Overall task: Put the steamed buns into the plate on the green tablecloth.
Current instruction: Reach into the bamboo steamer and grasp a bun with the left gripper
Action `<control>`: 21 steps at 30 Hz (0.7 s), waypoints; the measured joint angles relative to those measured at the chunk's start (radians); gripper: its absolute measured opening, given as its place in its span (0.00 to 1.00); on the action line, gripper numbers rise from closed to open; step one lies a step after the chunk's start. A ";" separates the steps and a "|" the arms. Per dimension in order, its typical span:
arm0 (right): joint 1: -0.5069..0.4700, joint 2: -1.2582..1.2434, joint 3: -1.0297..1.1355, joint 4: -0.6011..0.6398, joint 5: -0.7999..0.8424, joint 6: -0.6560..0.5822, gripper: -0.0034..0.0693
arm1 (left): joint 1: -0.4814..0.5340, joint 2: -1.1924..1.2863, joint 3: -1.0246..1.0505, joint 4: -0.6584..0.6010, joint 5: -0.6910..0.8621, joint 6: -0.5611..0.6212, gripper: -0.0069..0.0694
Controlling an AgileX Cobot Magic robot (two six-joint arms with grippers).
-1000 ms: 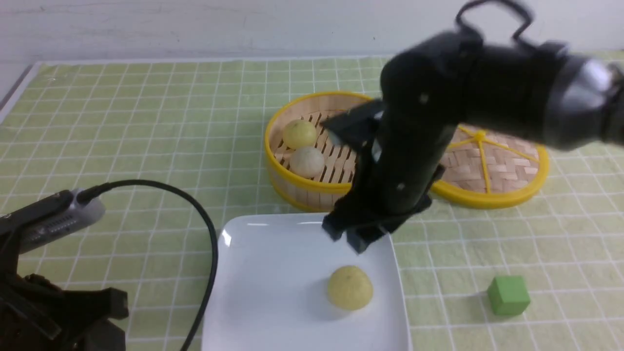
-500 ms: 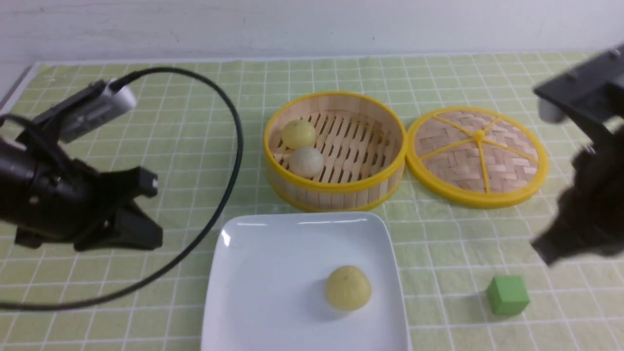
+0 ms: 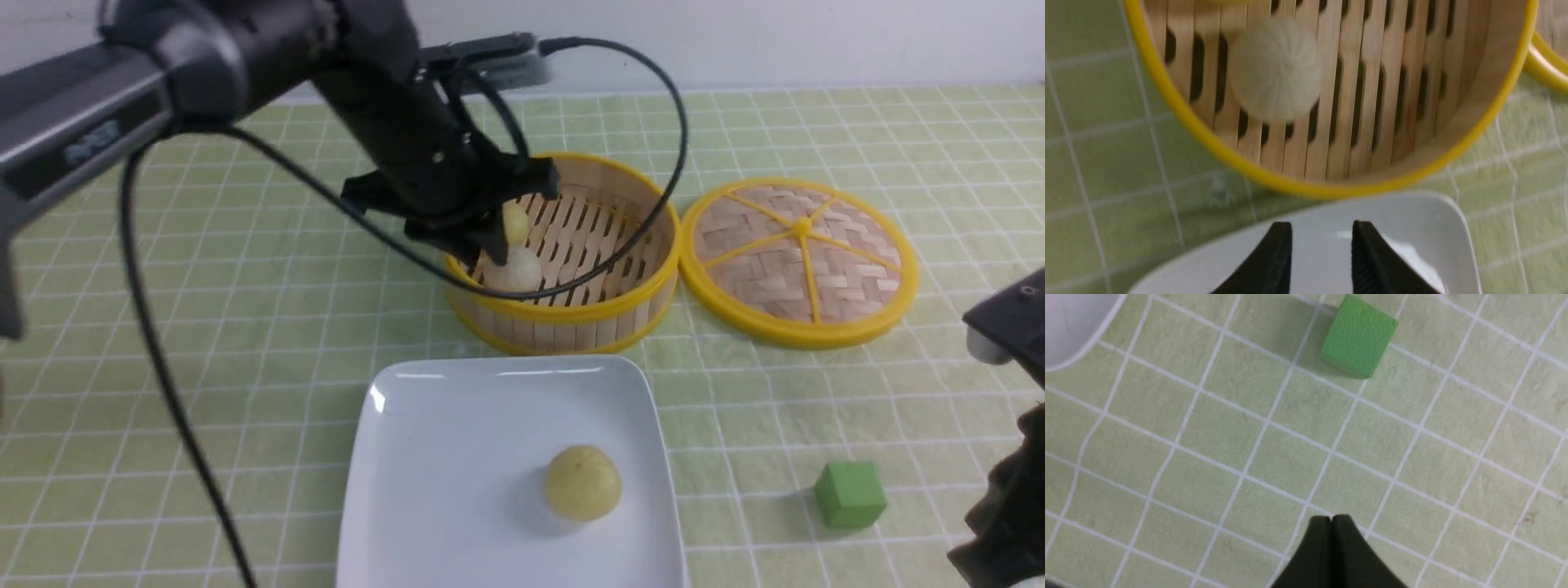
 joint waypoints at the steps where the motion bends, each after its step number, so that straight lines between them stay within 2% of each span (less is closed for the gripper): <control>1: 0.000 0.000 0.000 0.000 -0.010 -0.001 0.03 | -0.012 0.036 -0.051 0.028 0.002 -0.008 0.46; 5: 0.000 0.000 0.000 0.000 -0.037 -0.007 0.03 | -0.044 0.145 -0.183 0.118 0.020 -0.021 0.53; 13: 0.000 0.000 0.001 -0.001 -0.039 -0.008 0.04 | -0.047 0.262 -0.232 0.159 0.012 -0.028 0.53; 16: 0.000 0.000 0.001 -0.001 -0.040 -0.008 0.05 | -0.047 0.286 -0.232 0.159 0.013 -0.036 0.48; 17: 0.000 0.000 0.001 -0.001 -0.040 -0.008 0.05 | -0.047 0.296 -0.233 0.159 0.016 -0.057 0.39; 19: 0.000 0.000 0.001 -0.001 -0.040 -0.008 0.05 | -0.047 0.298 -0.233 0.159 0.019 -0.066 0.33; 20: 0.000 0.000 0.001 -0.001 -0.040 -0.008 0.05 | -0.047 0.298 -0.238 0.159 0.026 -0.069 0.21; 21: 0.000 0.000 0.001 -0.001 -0.040 -0.008 0.05 | -0.047 0.294 -0.244 0.159 0.031 -0.069 0.17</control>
